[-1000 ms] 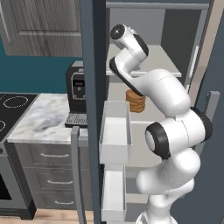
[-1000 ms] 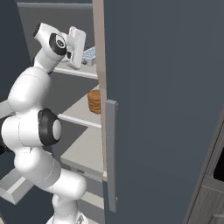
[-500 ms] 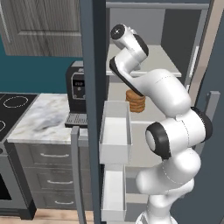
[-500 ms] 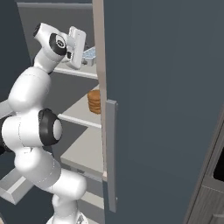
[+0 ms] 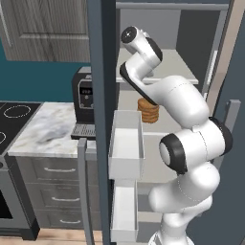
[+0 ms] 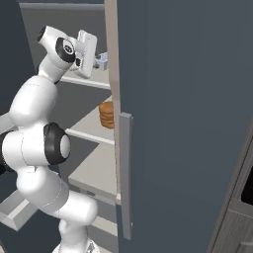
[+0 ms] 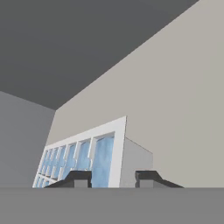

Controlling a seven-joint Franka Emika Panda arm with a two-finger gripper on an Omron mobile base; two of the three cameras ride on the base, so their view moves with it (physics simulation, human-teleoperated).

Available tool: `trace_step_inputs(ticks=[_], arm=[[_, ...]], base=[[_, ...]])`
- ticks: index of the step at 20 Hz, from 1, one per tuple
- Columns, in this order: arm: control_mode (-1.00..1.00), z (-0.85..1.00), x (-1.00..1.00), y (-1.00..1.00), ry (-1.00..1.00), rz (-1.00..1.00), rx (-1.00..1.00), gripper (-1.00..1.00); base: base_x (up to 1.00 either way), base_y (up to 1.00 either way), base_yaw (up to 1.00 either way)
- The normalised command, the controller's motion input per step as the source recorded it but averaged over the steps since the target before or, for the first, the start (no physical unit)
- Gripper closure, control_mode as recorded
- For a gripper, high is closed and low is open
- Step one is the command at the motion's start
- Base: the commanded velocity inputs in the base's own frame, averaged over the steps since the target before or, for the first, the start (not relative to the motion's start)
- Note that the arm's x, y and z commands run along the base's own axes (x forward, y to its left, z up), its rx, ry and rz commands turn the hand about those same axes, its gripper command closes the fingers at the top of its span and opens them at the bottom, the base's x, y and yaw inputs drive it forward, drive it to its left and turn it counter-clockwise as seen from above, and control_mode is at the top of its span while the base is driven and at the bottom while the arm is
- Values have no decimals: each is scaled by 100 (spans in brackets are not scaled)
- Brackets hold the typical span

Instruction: Open the freezer door, pick up the ice cube tray from the freezer, and place it on the dining counter.

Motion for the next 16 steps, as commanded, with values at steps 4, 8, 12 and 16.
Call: trace_step_inputs(ticks=[4, 8, 12, 16], arm=[[-100, 0, 0, 0, 0, 0, 0, 100], [-100, 0, 0, 0, 0, 0, 0, 100], [-100, 0, -1, 0, 0, 0, 0, 100], [-100, 0, -15, -1, -16, 0, 0, 100]], base=[[0, 0, 0], [0, 0, 0], [0, 0, 0], [0, 0, 0]])
